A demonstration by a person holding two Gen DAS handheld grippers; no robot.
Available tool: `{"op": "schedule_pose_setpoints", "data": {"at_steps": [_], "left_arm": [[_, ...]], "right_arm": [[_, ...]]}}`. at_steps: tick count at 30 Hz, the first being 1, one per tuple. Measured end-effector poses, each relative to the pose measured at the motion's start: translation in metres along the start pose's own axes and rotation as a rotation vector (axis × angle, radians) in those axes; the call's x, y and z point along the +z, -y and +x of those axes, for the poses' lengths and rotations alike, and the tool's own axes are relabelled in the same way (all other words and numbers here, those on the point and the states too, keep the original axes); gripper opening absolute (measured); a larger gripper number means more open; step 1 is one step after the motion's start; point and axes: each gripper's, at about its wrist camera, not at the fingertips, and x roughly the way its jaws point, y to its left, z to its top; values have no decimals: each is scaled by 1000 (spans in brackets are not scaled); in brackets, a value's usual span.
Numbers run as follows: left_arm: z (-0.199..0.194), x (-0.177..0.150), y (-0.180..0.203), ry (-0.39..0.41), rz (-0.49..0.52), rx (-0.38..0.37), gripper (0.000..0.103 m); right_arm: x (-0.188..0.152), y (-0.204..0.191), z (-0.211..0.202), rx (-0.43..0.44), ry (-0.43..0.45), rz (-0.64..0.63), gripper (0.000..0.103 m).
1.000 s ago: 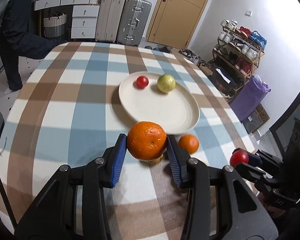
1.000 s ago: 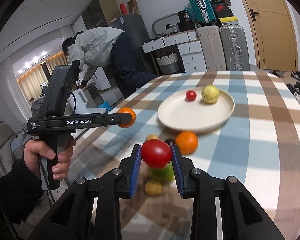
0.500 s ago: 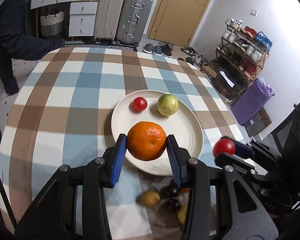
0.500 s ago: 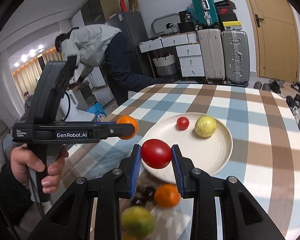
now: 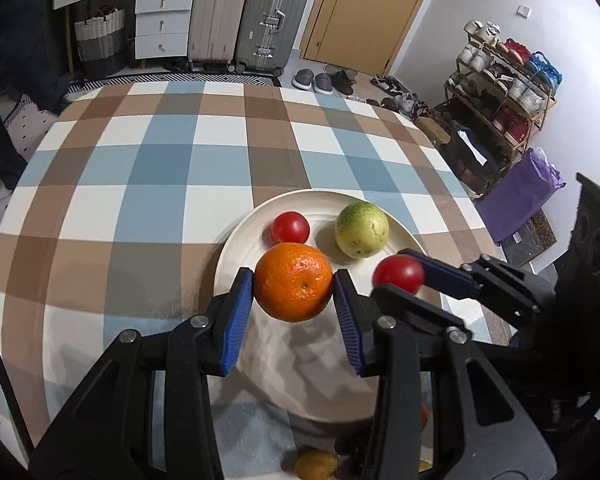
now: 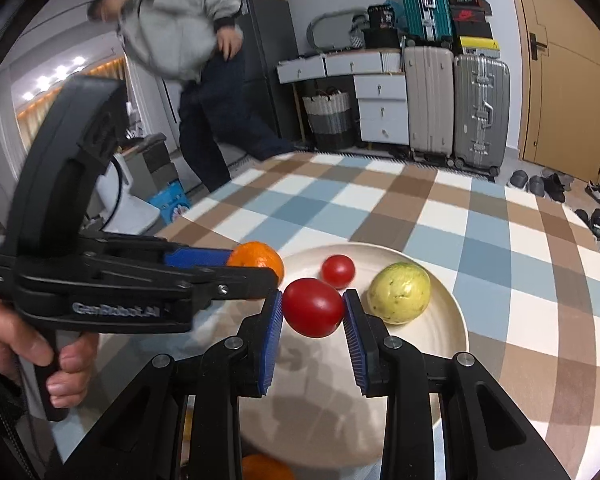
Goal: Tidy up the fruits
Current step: 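Carry the orange and tomato onto the cream plate and open both tools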
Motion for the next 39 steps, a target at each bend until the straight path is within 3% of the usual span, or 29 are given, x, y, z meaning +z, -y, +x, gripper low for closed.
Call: {"op": "schedule_pose_setpoints", "data": {"at_steps": [15,21,23,30,34,39], "left_arm": [[44,15,-14,-77,-16,-18,38],[42,21,-14,-56,-11,-41,40],[36,22,-13,-43,-9,-44,44],[6,14,-10,-11,-12,-51,48],[-18,-1,-2,16,6,-21,50],[-54,-20,10,76,11,21,50]], "right_arm": [[-1,7,37,-5,-41,-12,31],[-3,8,39,-19,-34,3,37],[-3,8,34,-12,-17,9,50],[-12,5,-7,-15,49,31,52],[-22,-1,-39,-27,88,53,61],[-34,-9,-74,-31,118,90,62]]}}
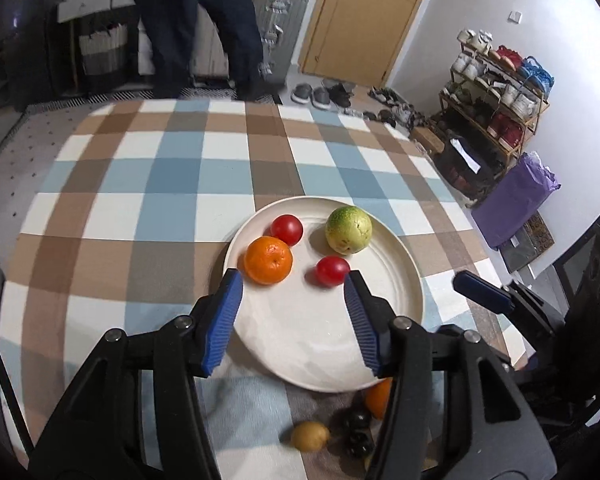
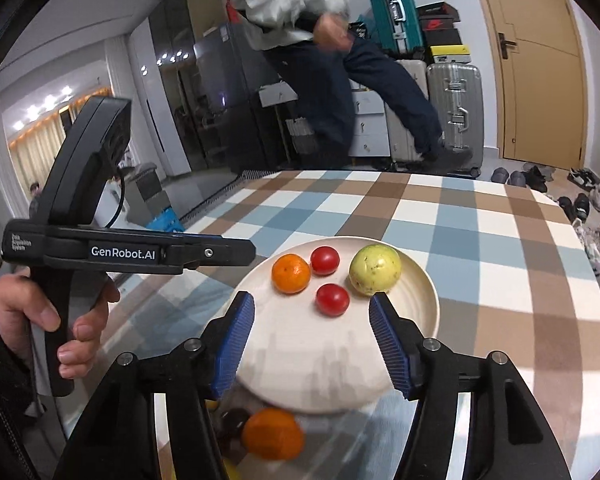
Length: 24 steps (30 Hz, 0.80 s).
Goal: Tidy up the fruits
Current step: 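Carry the orange and tomato onto the cream plate and open both tools, then withdraw both tools from the plate back toward the remaining fruits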
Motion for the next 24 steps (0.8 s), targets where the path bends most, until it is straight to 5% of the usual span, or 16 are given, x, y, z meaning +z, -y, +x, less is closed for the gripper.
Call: {"op": "schedule_pose_setpoints", "data": {"at_steps": [4,24], "left_arm": [[-31,-14,11,43,11,18,58],[-155,-106,58,229,53,120,101]], "right_arm": [[-7,-5,-26,-7,20,35,73],[-51,-36,-131,-42,128,127,95]]}}
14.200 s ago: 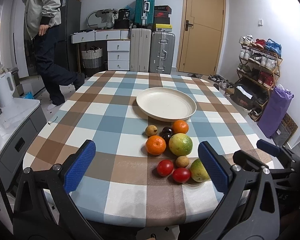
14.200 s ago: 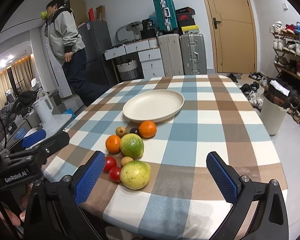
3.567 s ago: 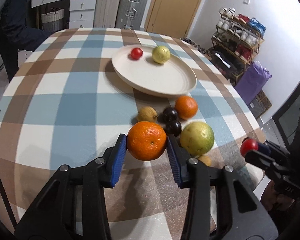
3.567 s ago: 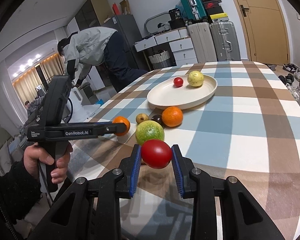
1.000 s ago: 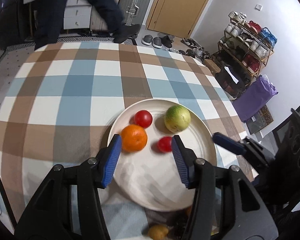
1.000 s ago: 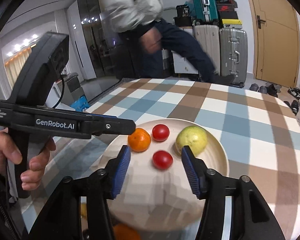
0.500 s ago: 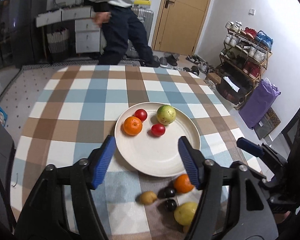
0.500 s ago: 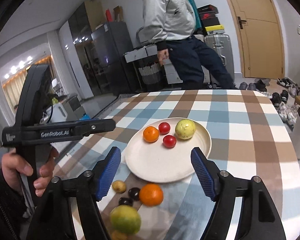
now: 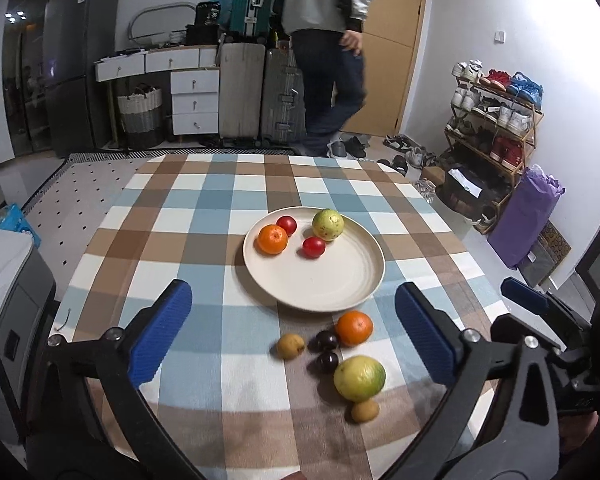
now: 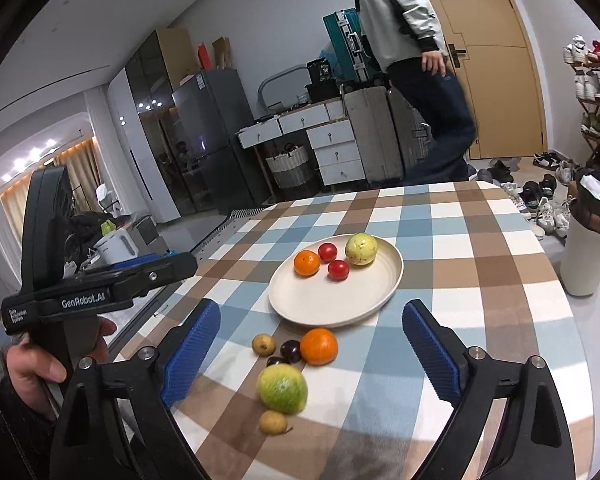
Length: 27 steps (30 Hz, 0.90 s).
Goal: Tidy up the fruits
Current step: 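Withdraw both tools from the plate back toward the remaining fruits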
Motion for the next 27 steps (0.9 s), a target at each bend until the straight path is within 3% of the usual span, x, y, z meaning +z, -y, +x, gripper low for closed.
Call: {"op": "schedule_pose_setpoints", "data": {"at_steps": [12,27], "left_arm": [[-48,-60,3,11,-35,34,102],[-86,-125,-10,4,-116,45,102]], "right_arm": [[-34,-20,-38,4,23,-19,102],[-79,-34,-45,-55,-65,-34,103]]}}
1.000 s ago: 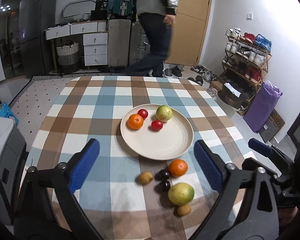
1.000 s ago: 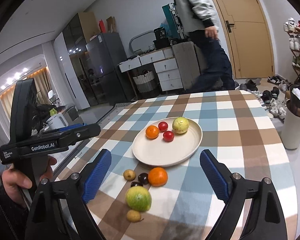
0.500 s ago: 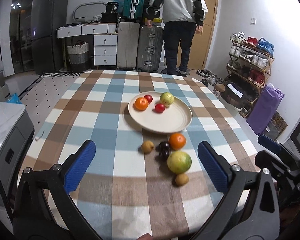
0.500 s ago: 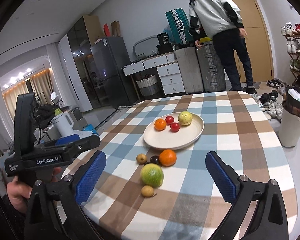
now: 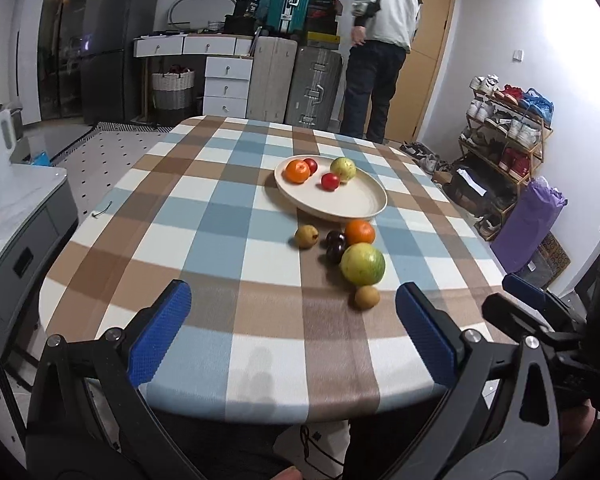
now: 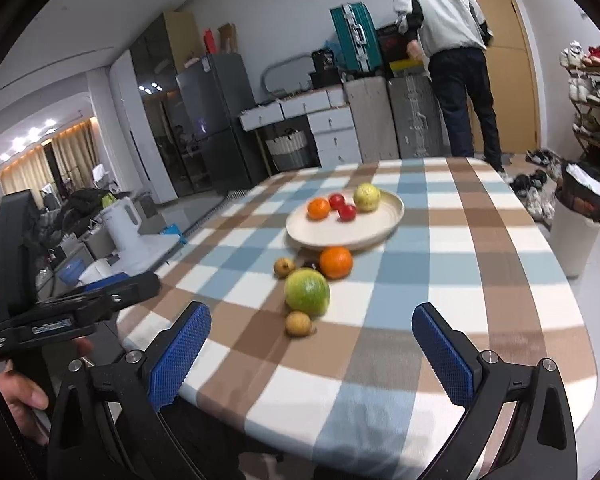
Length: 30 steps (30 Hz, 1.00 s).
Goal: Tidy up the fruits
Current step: 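Withdraw both tools from the plate back toward the remaining fruits, then lower the right tool toward the small brown pear and close on it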
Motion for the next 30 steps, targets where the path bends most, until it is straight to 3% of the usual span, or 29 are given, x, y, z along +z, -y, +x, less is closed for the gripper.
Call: {"op": "schedule_pose_setpoints", "data": {"at_steps": [10,26,30], "left_arm": [[-2,-24,-10,-8,-27,11,102],[30,-40,-22,-76,-47,13,102],[38,-42,-26,-95,-57,9,102]], "right_arm": [[-24,-4,16,-60,-70,-59,103],[-25,-7,95,21,-153,-43,102],[-23,-7,109,44,-158,-34,93]]}}
